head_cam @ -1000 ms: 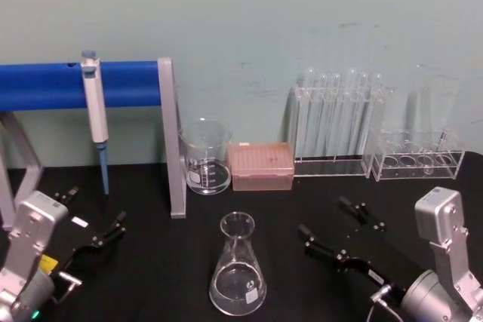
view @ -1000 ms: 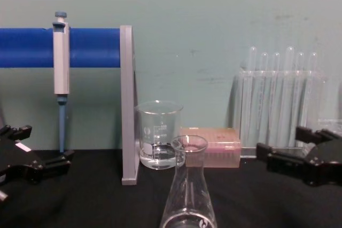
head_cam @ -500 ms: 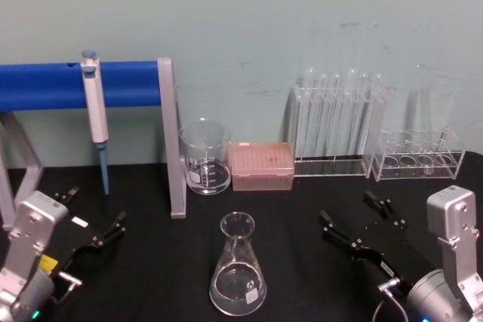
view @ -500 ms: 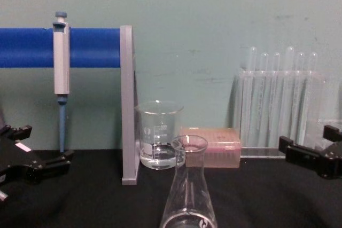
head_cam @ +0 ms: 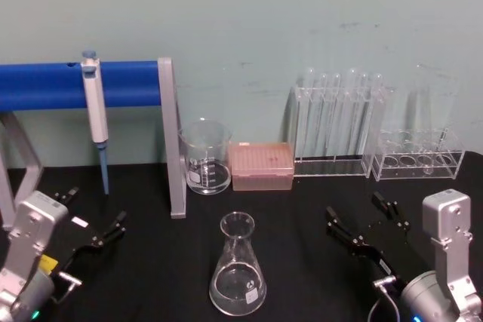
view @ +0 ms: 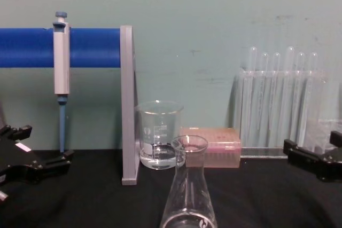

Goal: Grasp the erlenmeyer flask with one hand, shake it three times, then place it back.

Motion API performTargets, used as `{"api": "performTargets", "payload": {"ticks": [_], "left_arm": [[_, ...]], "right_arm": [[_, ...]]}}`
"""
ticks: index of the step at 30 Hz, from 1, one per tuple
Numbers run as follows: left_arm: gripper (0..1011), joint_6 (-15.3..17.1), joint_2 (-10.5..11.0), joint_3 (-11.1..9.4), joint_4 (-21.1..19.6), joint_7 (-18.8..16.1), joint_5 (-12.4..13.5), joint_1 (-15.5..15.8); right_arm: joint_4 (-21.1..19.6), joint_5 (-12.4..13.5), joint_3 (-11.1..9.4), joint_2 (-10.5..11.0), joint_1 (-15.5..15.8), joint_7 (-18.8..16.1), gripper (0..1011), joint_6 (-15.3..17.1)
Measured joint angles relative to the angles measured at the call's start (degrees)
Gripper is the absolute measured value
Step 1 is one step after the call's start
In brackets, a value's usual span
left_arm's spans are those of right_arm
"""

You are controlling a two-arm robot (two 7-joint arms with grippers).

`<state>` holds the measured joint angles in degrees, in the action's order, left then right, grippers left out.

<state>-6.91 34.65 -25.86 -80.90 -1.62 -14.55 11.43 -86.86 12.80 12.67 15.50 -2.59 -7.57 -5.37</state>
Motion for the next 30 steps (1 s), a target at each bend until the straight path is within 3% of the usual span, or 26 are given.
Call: {"api": "performTargets", "payload": {"ticks": [20, 30], "left_arm": [[1001, 0.0, 0.0, 0.0, 0.0, 0.0, 0.0, 0.0], [1001, 0.0, 0.0, 0.0, 0.0, 0.0, 0.0, 0.0]], "right_arm": [[8.2, -3.7, -1.2, -3.9, -4.6, -0.7, 1000, 0.8], [8.7, -4.1, -1.5, -4.4, -5.1, -1.8, 1000, 1.3]]}}
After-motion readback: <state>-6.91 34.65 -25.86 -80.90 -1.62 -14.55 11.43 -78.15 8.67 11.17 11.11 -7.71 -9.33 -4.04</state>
